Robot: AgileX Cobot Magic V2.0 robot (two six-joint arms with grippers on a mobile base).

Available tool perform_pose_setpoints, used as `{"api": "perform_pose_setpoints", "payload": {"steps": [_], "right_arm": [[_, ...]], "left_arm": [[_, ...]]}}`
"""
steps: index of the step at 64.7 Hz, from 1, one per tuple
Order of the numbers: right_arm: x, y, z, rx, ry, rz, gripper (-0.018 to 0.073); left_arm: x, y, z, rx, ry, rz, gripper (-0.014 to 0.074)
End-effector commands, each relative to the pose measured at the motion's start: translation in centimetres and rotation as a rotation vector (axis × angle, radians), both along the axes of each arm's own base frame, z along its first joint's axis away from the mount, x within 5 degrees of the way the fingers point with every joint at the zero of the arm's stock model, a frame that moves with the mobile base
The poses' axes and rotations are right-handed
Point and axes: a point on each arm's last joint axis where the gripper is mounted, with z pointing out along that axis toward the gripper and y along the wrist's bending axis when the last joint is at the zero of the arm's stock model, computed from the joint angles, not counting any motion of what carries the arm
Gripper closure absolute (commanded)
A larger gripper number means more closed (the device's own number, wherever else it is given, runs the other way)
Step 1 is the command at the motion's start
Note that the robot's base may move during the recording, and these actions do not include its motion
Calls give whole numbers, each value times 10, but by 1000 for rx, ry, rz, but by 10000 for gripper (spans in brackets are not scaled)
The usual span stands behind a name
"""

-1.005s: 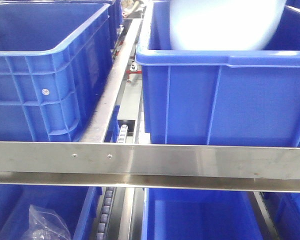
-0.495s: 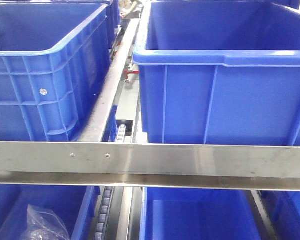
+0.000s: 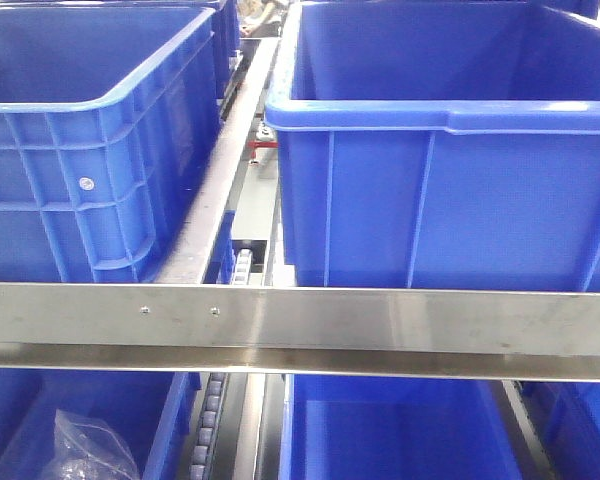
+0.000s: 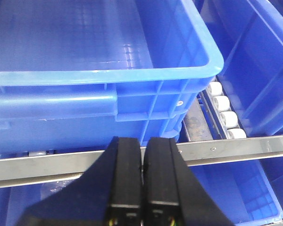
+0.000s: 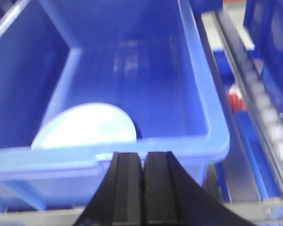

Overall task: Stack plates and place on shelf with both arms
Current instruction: 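Open the right gripper to release the plates in the bin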

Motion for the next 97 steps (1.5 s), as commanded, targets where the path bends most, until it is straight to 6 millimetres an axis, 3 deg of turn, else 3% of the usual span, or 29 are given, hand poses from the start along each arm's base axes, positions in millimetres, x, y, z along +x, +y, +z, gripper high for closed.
{"api": "perform_pose_setpoints", "payload": {"steps": [1,31,39,48,54,65,97], "right_arm": [[1,-1,15,-4,-97,-9,502],[1,-1,16,-4,-98,-9,502],[-17,-1,16,-5,-170,-10,502],[-43,-1,-9,-10,-235,-11,502],[-59,-1,-41,-10,-257,-11,502],[-75,0,-81,-10,-311,-11,502],[-75,0,-85,-9,-289,-10,502]], "left_arm": [[3,-1,17,-40,-103,3,510],[3,-1,17,-40,-103,3,510],[3,-1,17,-40,-103,3,510],[3,-1,17,-39,-101,3,510],[3,-1,17,-39,-101,3,510],[3,-1,17,-39,-101,3,510],[3,-1,17,-40,-102,3,510]]}}
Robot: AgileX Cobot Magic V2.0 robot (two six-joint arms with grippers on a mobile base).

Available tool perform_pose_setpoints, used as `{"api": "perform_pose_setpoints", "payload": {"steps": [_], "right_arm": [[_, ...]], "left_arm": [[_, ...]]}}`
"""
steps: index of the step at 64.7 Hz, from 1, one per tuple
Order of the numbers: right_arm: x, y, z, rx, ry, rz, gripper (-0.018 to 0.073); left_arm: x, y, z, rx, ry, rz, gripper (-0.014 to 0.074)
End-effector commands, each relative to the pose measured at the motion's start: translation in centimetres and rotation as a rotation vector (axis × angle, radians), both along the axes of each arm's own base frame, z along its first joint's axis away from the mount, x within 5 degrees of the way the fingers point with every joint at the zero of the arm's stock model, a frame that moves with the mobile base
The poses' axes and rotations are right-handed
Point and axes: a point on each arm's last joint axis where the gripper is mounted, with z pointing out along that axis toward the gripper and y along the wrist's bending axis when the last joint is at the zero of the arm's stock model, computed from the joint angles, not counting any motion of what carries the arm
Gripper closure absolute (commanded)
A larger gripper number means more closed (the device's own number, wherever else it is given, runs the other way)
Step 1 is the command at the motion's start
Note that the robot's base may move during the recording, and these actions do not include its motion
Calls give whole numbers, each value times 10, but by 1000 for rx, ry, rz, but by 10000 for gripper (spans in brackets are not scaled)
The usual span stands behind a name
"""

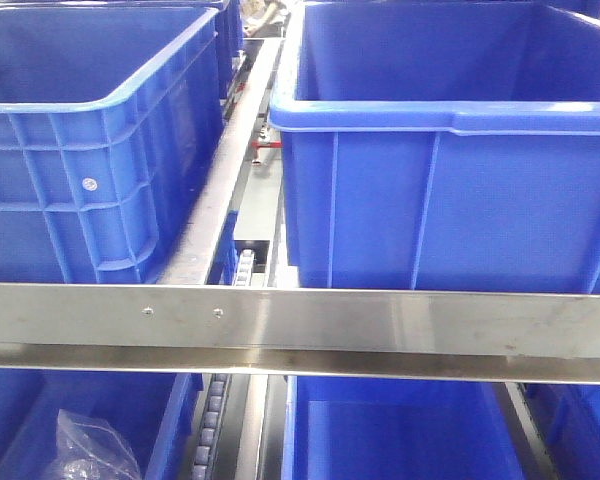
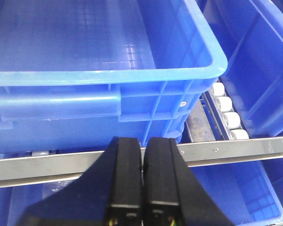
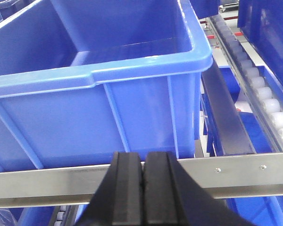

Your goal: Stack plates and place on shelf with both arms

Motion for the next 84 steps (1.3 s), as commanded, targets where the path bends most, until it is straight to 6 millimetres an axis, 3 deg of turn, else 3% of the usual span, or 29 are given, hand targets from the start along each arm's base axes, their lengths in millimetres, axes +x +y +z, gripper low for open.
{"api": "perform_pose_setpoints", "payload": {"steps": [1,65,76,84], "right_arm": [[-1,-1,9,-9,-107,-11,502],[-1,-1,9,-9,-106,-11,502],[-1,-1,9,-9,-107,-10,502],[-1,-1,9,-9,-107,-10,502]], "left_arm": [[3,-1,17,-40,-102,3,510],[3,-1,17,-40,-102,3,510],[-18,12,33,-59,-238,51,510],[-40,24,30,-75,-345,124,510]]}}
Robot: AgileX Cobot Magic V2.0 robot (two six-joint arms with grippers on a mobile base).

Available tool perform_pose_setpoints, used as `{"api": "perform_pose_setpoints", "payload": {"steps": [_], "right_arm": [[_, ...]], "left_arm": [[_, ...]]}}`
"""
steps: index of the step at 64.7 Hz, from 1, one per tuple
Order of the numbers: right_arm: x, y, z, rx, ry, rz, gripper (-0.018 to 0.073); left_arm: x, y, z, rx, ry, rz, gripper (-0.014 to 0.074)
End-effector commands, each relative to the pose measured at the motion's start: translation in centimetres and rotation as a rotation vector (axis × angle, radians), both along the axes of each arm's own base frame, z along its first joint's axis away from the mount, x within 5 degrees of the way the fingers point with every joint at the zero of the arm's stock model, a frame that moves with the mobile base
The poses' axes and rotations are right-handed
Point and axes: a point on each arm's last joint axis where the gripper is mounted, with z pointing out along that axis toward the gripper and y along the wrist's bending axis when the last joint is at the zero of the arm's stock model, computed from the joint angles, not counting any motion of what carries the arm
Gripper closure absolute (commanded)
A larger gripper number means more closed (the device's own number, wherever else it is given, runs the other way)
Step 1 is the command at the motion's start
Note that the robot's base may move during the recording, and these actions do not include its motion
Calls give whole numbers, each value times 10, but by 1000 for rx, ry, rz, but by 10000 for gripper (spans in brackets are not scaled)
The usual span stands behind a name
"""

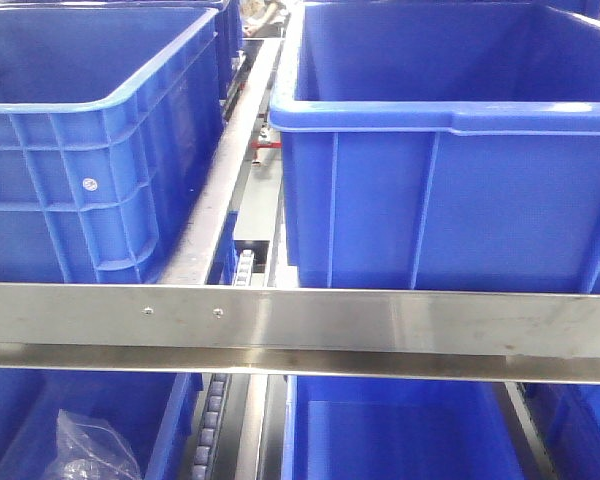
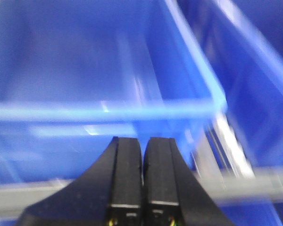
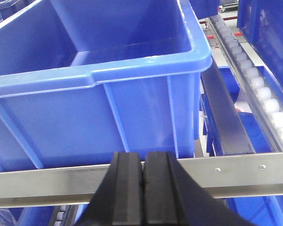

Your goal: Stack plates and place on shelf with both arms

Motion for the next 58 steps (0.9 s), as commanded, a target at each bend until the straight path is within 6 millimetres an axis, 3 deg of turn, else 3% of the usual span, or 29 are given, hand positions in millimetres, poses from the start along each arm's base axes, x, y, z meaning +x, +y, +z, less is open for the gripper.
{"api": "perform_pose_setpoints", "payload": {"steps": [1,14,28,58], "right_arm": [[-1,-1,9,-9,-107,-10,502],[-1,-1,9,-9,-107,-10,502],[-1,-1,9,-9,-107,-10,502],[-1,-1,9,-9,-107,-10,502]], "left_arm": [[-13,7,12,-35,-163,44,510],[-37,16,-28,-46,-233,140,510],[-38,16,-73,-47,-245,144,510],[-37,16,-76,-38,-244,140,510]]}}
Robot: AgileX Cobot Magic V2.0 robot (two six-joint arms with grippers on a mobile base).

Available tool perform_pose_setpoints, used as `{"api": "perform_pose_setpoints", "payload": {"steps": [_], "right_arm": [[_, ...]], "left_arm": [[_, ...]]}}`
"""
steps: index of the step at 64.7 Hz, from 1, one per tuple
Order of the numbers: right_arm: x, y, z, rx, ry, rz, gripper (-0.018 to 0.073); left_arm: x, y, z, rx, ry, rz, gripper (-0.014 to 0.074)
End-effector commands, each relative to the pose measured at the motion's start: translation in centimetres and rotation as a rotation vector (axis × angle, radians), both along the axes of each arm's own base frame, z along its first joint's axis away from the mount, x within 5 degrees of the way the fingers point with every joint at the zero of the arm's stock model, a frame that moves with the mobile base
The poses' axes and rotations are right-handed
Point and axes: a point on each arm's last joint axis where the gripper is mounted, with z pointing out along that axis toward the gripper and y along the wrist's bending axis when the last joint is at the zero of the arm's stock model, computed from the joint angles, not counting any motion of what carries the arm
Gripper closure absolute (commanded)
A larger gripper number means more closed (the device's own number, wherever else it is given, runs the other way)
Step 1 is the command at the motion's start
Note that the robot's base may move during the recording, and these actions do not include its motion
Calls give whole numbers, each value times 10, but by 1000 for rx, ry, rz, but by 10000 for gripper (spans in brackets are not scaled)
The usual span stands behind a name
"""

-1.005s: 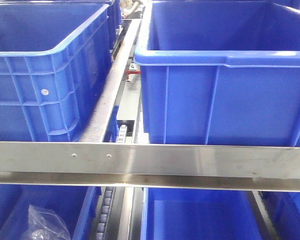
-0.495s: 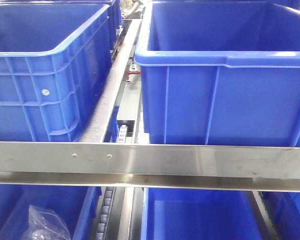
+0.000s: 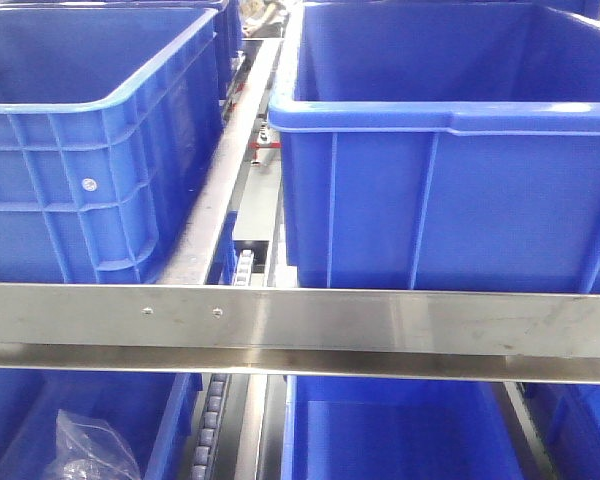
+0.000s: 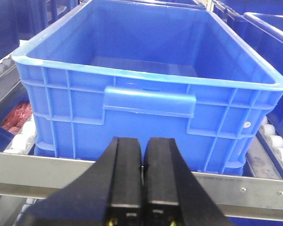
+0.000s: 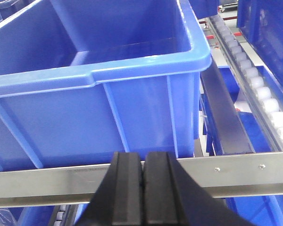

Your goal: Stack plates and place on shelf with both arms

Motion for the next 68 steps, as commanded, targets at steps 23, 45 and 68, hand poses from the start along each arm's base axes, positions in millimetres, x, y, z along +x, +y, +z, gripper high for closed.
{"api": "perform_pose_setpoints", "payload": {"steps": [23,45,68], "right_arm": [[-1,-1,9,-9,-108,-10,502],[-1,-1,9,-9,-108,-10,502],[-1,-1,9,-9,-108,-10,502]], "left_arm": [[-2,0,13,7,-156,-7,510],[-2,0,13,7,-156,-7,510],[-2,0,13,7,-156,-7,510]]}}
